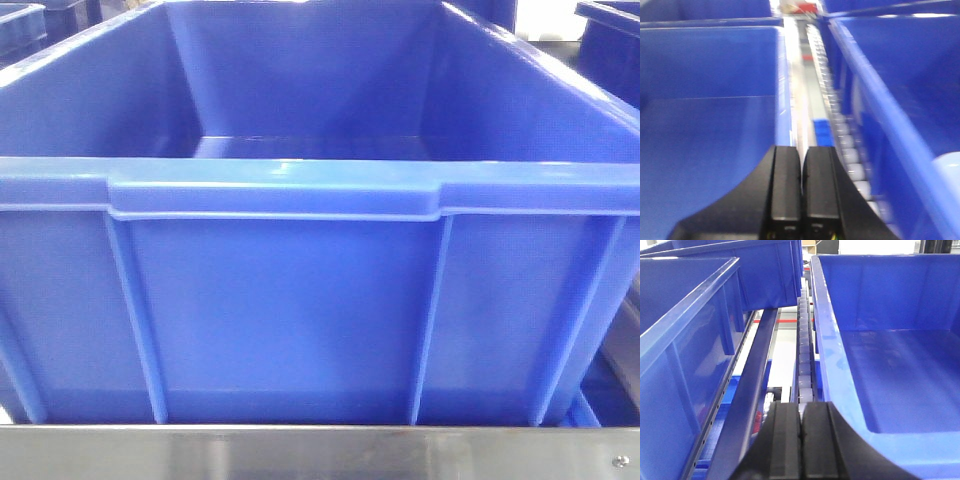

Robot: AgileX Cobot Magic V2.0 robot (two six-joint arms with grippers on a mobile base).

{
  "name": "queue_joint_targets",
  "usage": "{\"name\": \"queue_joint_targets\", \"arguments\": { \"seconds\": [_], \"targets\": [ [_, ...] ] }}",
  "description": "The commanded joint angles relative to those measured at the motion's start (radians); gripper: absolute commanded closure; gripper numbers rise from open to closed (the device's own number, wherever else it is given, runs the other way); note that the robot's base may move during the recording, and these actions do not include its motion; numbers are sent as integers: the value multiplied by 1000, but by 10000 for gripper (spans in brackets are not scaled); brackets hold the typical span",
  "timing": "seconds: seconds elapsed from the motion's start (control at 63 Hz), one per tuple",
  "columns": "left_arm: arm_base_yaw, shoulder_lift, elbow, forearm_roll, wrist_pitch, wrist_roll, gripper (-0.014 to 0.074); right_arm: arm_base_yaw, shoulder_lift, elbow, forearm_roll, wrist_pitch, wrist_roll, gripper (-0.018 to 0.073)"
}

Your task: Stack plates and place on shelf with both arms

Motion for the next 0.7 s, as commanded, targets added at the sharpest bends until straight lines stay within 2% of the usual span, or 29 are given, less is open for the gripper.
{"name": "queue_joint_targets", "arguments": {
  "seconds": [0.0,0.111,0.19,0.238,0.682],
  "targets": [
    [4,-61,74,4,-181,-9,512,-5,-22,-16,-2,-97,-1,510],
    [4,-113,192,5,-304,-9,512,-5,-22,-16,-2,-97,-1,510],
    [4,-106,269,5,-442,-9,512,-5,-22,-16,-2,-97,-1,510],
    [4,-111,261,5,-379,-9,512,-5,-22,-16,-2,-97,-1,510],
    [-15,-111,266,5,-369,-9,512,-5,-22,-16,-2,-97,-1,510]
  ]
}}
